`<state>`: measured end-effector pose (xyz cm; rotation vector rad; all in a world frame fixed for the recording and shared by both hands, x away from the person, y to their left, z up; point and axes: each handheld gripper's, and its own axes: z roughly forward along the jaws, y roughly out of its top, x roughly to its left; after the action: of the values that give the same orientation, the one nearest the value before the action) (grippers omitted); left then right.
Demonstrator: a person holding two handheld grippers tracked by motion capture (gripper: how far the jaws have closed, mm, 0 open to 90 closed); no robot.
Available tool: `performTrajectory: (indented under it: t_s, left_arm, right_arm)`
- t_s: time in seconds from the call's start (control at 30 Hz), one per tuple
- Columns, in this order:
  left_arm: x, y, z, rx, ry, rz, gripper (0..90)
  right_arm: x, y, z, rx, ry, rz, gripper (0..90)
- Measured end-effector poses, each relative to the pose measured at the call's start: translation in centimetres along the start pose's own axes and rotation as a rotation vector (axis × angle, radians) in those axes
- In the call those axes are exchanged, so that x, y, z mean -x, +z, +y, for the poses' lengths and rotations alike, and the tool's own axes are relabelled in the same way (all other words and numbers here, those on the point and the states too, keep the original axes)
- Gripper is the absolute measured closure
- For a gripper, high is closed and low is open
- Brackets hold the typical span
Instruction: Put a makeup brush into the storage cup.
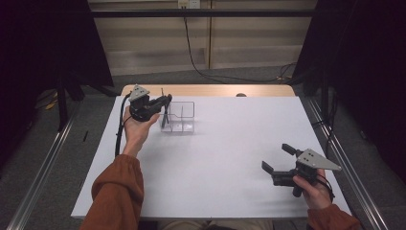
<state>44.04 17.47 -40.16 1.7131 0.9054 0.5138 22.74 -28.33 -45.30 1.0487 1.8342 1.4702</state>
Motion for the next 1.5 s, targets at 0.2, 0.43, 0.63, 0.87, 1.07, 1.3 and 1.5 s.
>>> performTrajectory:
  t_s: [0.2, 0.43, 0.63, 0.87, 1.07, 1.3, 1.5]
  left_arm:
    - [0.1, 0.2, -0.2, -0.01, 0.006, -0.005, 85.7]
    - [0.0, 0.5, -0.7, -0.004, -0.016, 0.01, 64.8]
    - [-0.1, 0.4, -0.7, 0.001, -0.039, 0.027, 37.3]
    - [-0.3, 0.4, -0.8, -0.004, -0.041, 0.046, 21.0]
    - [-0.4, 0.3, -0.7, 0.006, -0.046, 0.036, 12.7]
    - [0.0, 0.0, -0.7, 0.018, -0.047, 0.016, 5.6]
    - [0.1, -0.5, -0.5, 0.036, -0.036, -0.013, 1.9]
  right_arm:
    - [0.0, 0.0, 0.0, -0.001, 0.001, 0.0, 0.0]
    - [0.0, -0.1, 0.0, 0.002, 0.0, -0.001, 0.0]
    - [0.0, -0.1, 0.0, 0.002, 0.002, 0.0, 0.0]
    - [0.1, -0.1, 0.0, 0.002, 0.001, -0.002, 0.0]
    - [0.2, 0.0, -0.1, 0.002, 0.003, -0.004, 0.0]
    - [0.3, 0.0, -0.1, 0.0, 0.007, -0.008, 0.0]
    - [0.4, -0.1, -0.1, 0.0, 0.007, -0.011, 0.0]
